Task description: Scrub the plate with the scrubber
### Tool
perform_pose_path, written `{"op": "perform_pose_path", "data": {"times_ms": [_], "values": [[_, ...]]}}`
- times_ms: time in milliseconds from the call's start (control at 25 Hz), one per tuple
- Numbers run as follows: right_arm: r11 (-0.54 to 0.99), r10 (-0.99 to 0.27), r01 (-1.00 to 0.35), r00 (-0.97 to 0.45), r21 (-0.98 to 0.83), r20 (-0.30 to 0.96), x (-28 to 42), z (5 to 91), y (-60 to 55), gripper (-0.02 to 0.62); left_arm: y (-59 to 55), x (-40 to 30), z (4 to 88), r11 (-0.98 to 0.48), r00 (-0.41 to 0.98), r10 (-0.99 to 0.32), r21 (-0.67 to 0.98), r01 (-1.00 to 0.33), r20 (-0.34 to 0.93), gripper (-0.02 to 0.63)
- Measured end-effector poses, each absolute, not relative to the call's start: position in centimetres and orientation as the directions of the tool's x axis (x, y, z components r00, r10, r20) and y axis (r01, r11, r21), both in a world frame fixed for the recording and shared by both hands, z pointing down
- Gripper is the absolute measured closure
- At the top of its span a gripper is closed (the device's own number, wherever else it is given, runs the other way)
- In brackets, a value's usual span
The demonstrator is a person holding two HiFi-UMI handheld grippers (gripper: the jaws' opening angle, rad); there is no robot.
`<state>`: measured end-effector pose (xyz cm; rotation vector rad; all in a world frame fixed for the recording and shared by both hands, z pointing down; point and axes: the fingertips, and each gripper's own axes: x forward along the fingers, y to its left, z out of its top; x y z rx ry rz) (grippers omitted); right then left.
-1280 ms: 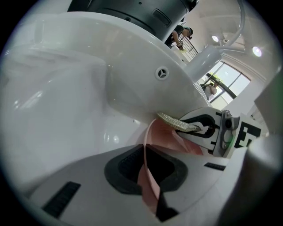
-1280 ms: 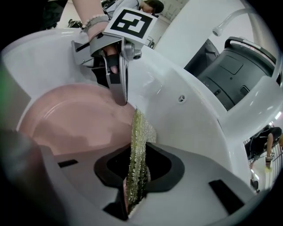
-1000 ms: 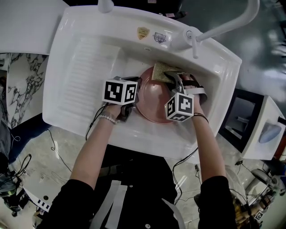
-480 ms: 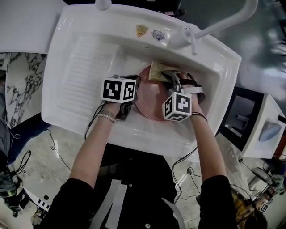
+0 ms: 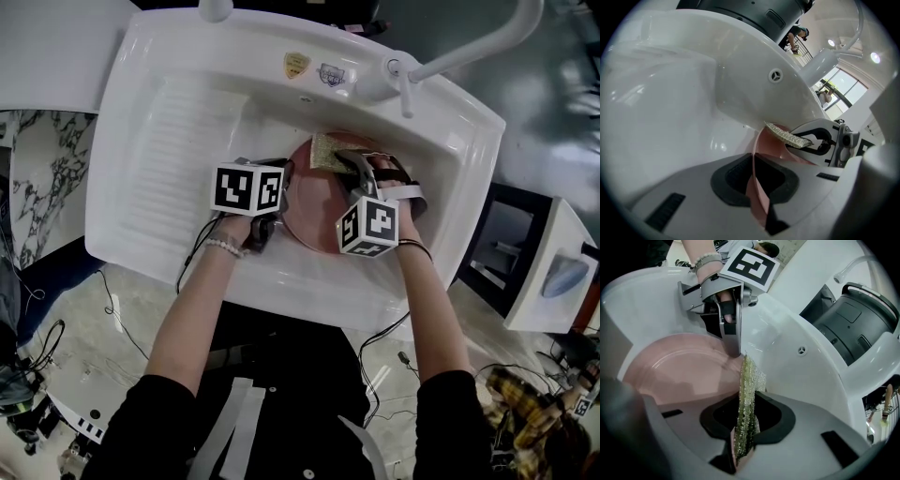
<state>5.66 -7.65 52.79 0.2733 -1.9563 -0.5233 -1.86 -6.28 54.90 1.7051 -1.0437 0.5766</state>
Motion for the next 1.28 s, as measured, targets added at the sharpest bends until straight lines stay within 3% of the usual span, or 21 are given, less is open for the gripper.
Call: {"op": "perform_pose_path", "data": {"times_ms": [680,1280], "values": [[0.930,-0.299,0.065,-0.433,0.361,0.850,4.8,55.0,-4.0,0.520,-6.1,-2.1,55.2,-0.100,0.501,-0.365,0.502,-0.859,0.785,0.591],[0.979,0.000,0.175,-0.510,0.103,0.860,4.6,53.5,2.9,0.520,-6.0,-2.1,55.2,-0.099,0.498,-0.365,0.500,-0.861,0.787,0.591]]}}
